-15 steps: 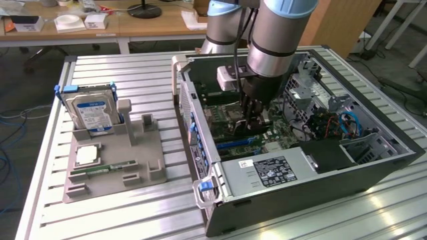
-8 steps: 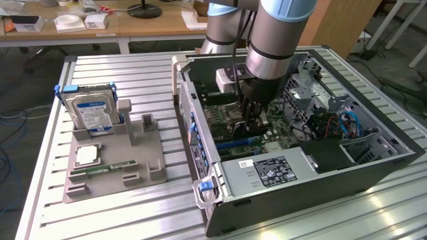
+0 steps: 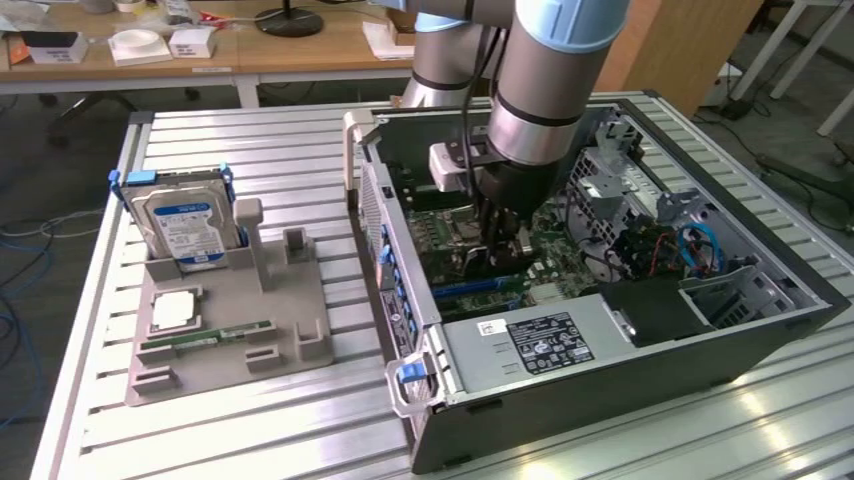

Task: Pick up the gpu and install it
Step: 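Insert the gpu into the slot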

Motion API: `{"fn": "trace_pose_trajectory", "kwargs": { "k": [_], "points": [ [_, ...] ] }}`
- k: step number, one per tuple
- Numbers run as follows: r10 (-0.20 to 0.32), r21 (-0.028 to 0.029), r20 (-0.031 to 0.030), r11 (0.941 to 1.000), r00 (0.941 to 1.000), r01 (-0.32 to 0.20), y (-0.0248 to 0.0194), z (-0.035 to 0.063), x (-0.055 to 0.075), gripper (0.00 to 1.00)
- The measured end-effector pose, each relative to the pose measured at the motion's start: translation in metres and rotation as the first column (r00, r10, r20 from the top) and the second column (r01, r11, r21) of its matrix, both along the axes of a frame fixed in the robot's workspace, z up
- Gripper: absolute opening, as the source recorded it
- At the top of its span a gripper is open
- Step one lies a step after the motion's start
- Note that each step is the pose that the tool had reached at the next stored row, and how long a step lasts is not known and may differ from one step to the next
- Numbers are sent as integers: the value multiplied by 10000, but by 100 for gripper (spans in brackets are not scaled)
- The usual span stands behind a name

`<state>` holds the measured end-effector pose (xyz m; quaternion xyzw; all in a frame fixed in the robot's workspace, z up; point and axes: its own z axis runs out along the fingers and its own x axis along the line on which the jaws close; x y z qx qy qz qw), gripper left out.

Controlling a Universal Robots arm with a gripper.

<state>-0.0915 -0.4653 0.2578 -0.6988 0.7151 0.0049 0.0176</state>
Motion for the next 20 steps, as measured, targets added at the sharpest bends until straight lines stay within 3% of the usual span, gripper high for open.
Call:
{"fn": "trace_pose_trajectory", "kwargs": {
  "k": [8,20],
  "points": [
    [2,1,0,10000,10000,-2,0,-71,-23,27],
    [5,27,0,10000,10000,-5,-1,-87,-26,27]
  ]
}}
